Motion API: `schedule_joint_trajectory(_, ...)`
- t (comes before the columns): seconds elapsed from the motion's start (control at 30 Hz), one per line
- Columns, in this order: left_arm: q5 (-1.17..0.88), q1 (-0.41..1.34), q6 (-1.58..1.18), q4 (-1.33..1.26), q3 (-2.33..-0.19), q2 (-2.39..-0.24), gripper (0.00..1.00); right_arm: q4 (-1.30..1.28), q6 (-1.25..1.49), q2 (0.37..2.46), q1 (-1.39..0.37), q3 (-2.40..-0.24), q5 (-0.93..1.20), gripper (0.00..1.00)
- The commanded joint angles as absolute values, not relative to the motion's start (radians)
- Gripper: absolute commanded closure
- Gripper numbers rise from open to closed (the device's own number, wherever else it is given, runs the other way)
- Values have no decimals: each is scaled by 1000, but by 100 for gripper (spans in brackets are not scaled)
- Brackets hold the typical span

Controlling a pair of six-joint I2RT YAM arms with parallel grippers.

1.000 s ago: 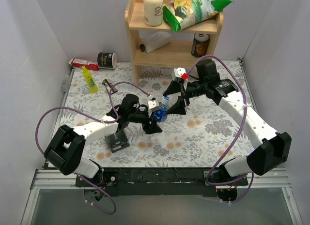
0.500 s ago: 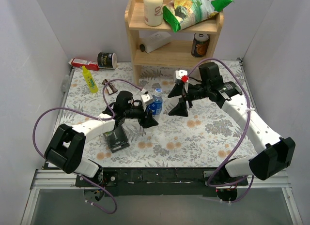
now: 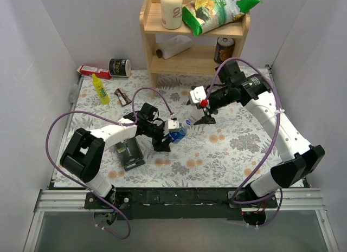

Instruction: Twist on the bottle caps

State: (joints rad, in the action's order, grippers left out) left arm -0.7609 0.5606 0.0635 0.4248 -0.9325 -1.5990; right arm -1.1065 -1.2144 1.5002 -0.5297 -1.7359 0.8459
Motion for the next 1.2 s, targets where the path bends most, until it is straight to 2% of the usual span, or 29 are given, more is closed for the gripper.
schedule_joint_trajectory(0.0, -752, 581, 155, 465, -980, -1559, 100, -1307, -1537, 1480, -589, -1704, 754, 16)
schedule_joint_trajectory(0.13, -732, 597, 204, 465, -969, -1534, 100, -1269, -1585, 1454, -615, -1637, 703, 21)
schedule_joint_trajectory(0.33, -713, 598, 271, 498, -969, -1516, 100, -1270, -1612, 1469, -664, -1620, 670, 35)
schedule_joint_trajectory(0.9, -727, 600, 255, 488, -976, -1514, 100, -1180, -1644, 1448, -739, -1503, 580, 46)
schedule_joint_trajectory(1.17, -730, 598, 252, 485, -977, -1516, 100, -951, -1626, 1358, -756, -1358, 517, 52)
